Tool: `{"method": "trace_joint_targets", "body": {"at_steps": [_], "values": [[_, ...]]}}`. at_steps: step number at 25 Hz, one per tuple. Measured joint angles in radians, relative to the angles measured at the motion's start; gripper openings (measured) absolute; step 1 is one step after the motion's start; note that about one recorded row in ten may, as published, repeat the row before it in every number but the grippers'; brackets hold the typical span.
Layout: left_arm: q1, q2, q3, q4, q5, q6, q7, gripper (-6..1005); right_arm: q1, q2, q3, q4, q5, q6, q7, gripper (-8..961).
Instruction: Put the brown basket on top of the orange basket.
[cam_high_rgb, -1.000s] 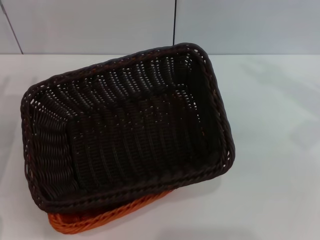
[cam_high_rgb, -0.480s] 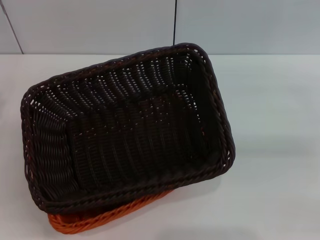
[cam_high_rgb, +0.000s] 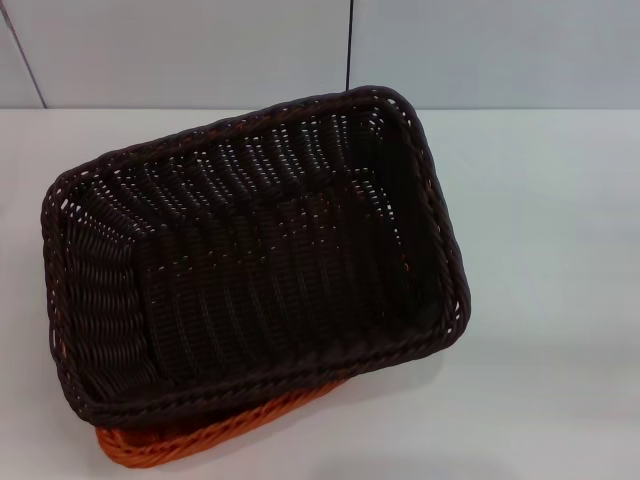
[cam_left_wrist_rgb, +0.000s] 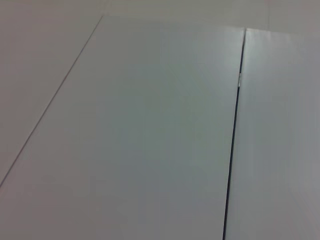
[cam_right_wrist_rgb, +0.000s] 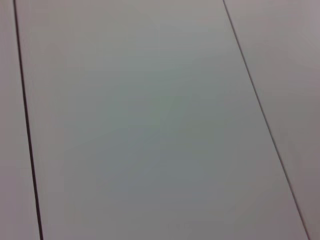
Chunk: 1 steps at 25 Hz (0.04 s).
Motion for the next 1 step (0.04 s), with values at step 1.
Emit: {"method": "trace_joint_targets", "body": {"at_steps": [1], "values": [[0.0, 0.0, 0.0, 0.0, 0.0, 0.0, 0.0, 829, 0.0, 0.0, 0.0, 0.0, 0.0, 0.0, 0.0, 672]]}}
